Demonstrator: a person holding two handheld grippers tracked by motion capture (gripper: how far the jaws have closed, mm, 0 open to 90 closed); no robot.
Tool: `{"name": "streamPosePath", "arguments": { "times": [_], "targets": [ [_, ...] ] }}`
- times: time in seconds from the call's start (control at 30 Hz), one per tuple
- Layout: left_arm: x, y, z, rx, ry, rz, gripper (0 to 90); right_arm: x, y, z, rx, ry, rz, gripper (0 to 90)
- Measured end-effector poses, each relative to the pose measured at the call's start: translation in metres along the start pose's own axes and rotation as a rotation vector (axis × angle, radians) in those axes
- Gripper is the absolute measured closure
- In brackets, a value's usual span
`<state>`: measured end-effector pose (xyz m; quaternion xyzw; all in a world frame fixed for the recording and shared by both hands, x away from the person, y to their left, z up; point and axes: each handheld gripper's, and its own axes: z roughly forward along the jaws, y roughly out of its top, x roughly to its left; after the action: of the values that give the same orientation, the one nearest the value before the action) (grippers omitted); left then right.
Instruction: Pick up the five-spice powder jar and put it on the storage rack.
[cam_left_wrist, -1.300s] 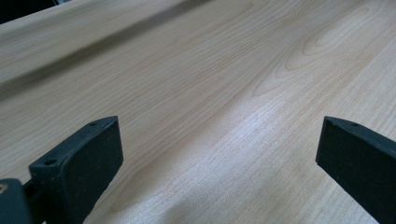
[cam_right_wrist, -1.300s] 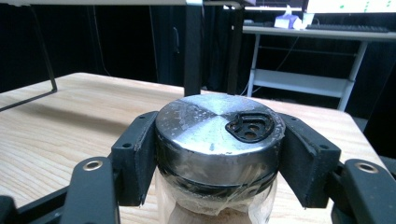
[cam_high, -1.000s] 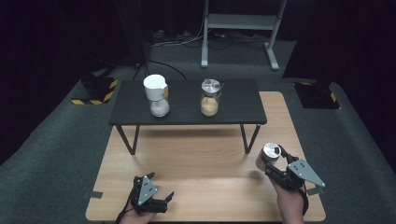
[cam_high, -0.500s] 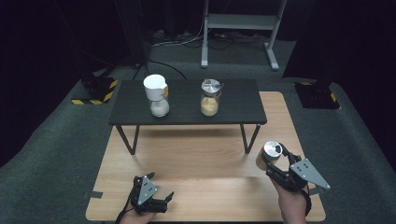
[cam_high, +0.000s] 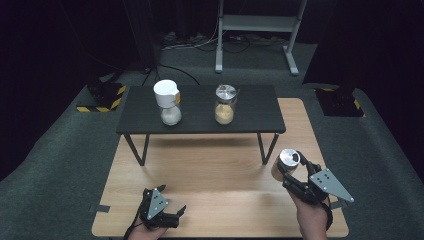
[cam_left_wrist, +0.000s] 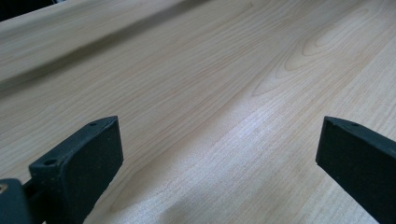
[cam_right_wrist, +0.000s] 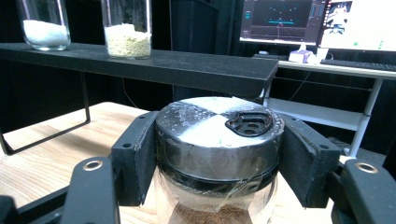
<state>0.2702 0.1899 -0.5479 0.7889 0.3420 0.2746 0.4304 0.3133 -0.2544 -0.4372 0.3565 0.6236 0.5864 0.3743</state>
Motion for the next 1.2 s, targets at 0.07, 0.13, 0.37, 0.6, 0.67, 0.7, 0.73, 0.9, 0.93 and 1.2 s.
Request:
{"name": "streamPosePath", "arguments": {
  "times": [0.07,0.13,0.37,0.6,0.67,0.7,0.73,0.9,0.93,1.2],
  "targets": [
    [0.0,0.0,0.0,-0.001,-0.001,-0.003,0.9,0.002,0.002,0.001,0.0,0.006,-0.002,34.2],
    [0.0,0.0,0.0,-0.001,-0.002,-0.005,0.9,0.003,0.003,0.002,0.0,0.009,-0.003,34.2],
    [0.0,0.0,0.0,-0.003,-0.005,-0.005,0.9,0.009,0.009,0.006,-0.009,0.024,-0.001,34.2],
    [0.001,0.0,0.0,-0.004,-0.009,-0.005,0.9,0.014,0.014,0.01,-0.011,0.038,-0.004,34.2],
    [0.001,0.0,0.0,-0.003,-0.01,-0.006,0.9,0.015,0.016,0.011,-0.013,0.043,-0.005,34.2],
    [0.001,0.0,0.0,-0.003,-0.011,-0.007,0.9,0.016,0.017,0.011,-0.014,0.046,-0.006,34.2],
    [0.001,0.0,0.0,-0.004,-0.011,-0.01,0.9,0.017,0.017,0.012,-0.016,0.049,-0.008,34.2],
    [0.001,0.0,0.0,-0.004,-0.014,-0.009,0.9,0.021,0.021,0.015,-0.017,0.062,-0.008,34.2],
    [0.001,0.0,0.0,-0.004,-0.014,-0.009,0.9,0.022,0.022,0.016,-0.019,0.065,-0.009,34.2],
    [0.001,0.0,0.0,-0.003,-0.017,-0.005,0.9,0.029,0.03,0.024,-0.028,0.087,-0.01,34.2]
  ]
}}
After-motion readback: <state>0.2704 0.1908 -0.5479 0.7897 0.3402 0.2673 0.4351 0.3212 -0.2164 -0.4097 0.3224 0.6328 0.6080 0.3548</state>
